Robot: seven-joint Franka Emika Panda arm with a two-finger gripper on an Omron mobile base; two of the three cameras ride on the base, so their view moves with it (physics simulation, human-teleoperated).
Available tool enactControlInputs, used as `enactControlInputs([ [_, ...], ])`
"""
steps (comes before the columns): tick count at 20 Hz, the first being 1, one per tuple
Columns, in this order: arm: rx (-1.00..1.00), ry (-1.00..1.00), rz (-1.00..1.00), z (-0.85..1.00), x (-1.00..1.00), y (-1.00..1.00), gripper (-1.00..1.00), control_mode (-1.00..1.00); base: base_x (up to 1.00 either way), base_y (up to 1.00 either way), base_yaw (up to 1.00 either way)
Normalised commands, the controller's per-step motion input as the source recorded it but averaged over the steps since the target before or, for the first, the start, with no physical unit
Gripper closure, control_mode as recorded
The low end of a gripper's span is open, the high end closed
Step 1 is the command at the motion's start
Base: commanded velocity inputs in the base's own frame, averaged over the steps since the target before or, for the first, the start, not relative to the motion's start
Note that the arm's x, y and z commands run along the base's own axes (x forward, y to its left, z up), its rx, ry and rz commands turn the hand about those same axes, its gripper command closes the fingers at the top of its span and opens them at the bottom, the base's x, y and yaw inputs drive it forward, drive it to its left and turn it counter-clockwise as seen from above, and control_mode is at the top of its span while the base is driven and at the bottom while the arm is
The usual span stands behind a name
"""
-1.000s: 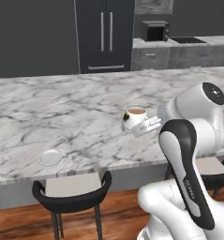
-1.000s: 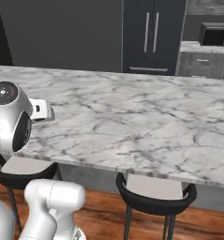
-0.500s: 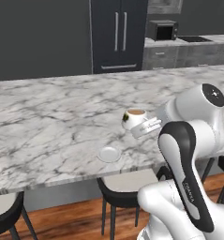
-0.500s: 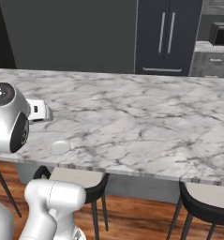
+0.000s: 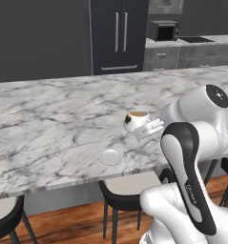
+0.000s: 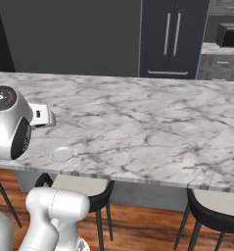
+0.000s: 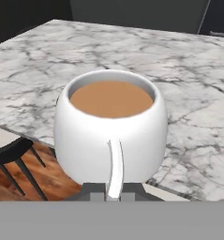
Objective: Pick the cup of tea, navigate to the dining table, and place it on the saucer.
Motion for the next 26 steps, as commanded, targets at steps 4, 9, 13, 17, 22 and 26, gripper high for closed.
enactControlInputs([
  [4, 0.00, 0.00, 0.00, 0.00, 0.00, 0.00, 1.00, 1.00, 0.00, 0.09, 0.00],
  [9, 0.00, 0.00, 0.00, 0.00, 0.00, 0.00, 1.00, 1.00, 0.00, 0.00, 0.00],
  [13, 0.00, 0.00, 0.00, 0.00, 0.00, 0.00, 1.00, 1.00, 0.00, 0.00, 0.00],
  [17, 0.00, 0.00, 0.01, -0.06, 0.08, -0.02, 1.00, -1.00, 0.01, 0.00, 0.00],
  [22, 0.01, 0.02, 0.17, -0.18, 0.31, -0.28, 1.00, -1.00, 0.00, 0.00, 0.00],
  [26, 0.00, 0.09, 0.31, -0.27, 0.37, -0.19, 1.00, -1.00, 0.00, 0.00, 0.00],
])
